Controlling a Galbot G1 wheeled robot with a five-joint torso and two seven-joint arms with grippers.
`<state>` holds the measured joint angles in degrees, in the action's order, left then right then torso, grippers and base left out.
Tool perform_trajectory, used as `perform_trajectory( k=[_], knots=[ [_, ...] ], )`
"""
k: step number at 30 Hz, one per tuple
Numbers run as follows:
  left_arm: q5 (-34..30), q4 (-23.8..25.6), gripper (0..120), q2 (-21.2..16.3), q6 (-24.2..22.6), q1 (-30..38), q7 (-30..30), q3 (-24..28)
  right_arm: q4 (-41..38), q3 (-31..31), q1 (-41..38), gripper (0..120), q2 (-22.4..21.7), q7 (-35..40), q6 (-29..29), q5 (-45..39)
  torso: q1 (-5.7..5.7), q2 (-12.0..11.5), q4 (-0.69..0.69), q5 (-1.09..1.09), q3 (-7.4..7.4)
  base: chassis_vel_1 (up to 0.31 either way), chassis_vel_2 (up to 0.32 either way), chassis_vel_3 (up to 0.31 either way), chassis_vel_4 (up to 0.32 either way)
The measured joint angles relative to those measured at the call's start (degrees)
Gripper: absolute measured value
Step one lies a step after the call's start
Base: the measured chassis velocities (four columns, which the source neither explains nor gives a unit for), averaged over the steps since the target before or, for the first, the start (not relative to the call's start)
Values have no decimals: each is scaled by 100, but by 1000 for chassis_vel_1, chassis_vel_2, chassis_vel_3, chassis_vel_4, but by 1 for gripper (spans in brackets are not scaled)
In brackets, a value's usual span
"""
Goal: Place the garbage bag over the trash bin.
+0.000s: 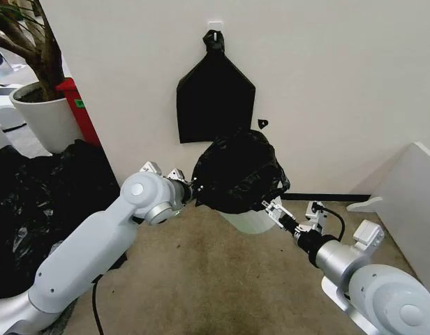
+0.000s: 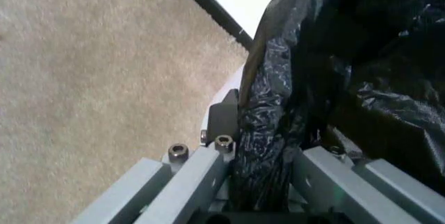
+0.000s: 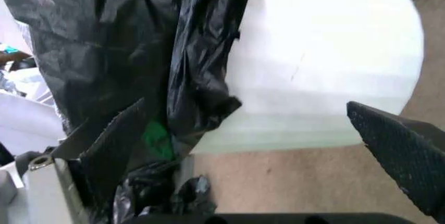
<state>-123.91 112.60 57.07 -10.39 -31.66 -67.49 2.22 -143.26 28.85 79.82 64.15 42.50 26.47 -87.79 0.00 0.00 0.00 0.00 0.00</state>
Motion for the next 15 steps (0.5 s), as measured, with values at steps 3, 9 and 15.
perform_trajectory(
  k=[3, 9, 15],
  knots=[
    [-51, -18, 0, 0, -11, -33, 0, -49, 1, 68, -15, 100, -29, -19, -15, -18, 0, 0, -1, 0, 0, 0, 0, 0, 0],
    [-71, -10, 0, -6, -35, -46, 11, -69, 1, 169, -203, 100, -43, -13, -161, -153, 0, 0, 0, 0, 0, 0, 0, 0, 0],
    [-67, 40, 0, -40, -70, -59, 51, -56, 25, 246, -584, 100, -110, 85, -264, -390, 0, 0, 1, 0, 0, 0, 0, 0, 0]
  ],
)
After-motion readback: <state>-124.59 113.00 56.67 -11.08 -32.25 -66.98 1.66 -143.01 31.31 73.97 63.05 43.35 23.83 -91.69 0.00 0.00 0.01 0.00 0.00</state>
